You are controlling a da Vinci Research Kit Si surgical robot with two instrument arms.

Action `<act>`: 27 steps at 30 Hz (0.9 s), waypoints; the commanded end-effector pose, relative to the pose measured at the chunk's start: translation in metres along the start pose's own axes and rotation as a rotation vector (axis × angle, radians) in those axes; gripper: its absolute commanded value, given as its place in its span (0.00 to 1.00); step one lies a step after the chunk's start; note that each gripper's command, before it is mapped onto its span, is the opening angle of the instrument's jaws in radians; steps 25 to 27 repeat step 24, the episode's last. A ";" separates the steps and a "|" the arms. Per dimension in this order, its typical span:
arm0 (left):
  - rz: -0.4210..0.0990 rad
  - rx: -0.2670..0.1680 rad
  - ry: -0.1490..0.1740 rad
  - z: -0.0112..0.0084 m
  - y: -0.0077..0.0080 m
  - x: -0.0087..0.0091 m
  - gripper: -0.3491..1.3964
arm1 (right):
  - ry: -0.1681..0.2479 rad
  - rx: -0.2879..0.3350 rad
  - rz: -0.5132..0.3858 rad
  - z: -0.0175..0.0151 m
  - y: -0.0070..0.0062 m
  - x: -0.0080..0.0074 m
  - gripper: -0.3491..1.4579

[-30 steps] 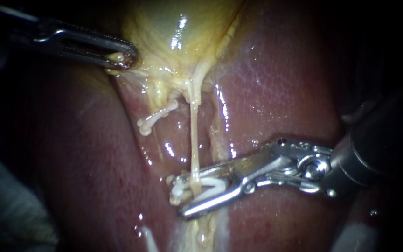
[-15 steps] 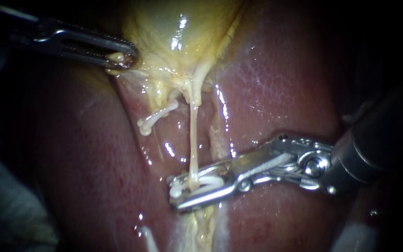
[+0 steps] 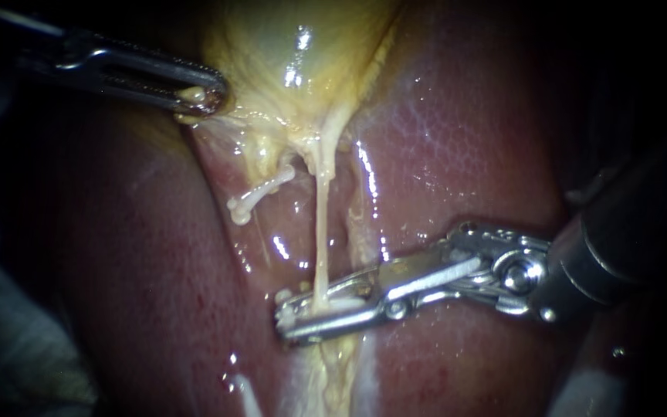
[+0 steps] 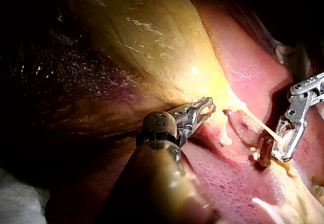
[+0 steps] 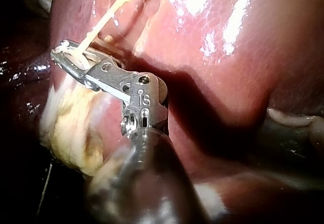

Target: Clipping first clip right tube

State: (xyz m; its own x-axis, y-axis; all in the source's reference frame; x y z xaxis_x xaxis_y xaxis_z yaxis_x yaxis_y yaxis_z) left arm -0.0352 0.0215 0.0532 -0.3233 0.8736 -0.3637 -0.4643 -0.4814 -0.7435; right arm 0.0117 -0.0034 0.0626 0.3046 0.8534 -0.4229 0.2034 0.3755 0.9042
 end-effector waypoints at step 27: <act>0.000 0.001 0.000 0.0000 0.0000 0.0000 0.00 | 0.003 0.004 0.074 0.0000 0.0000 -0.0003 0.00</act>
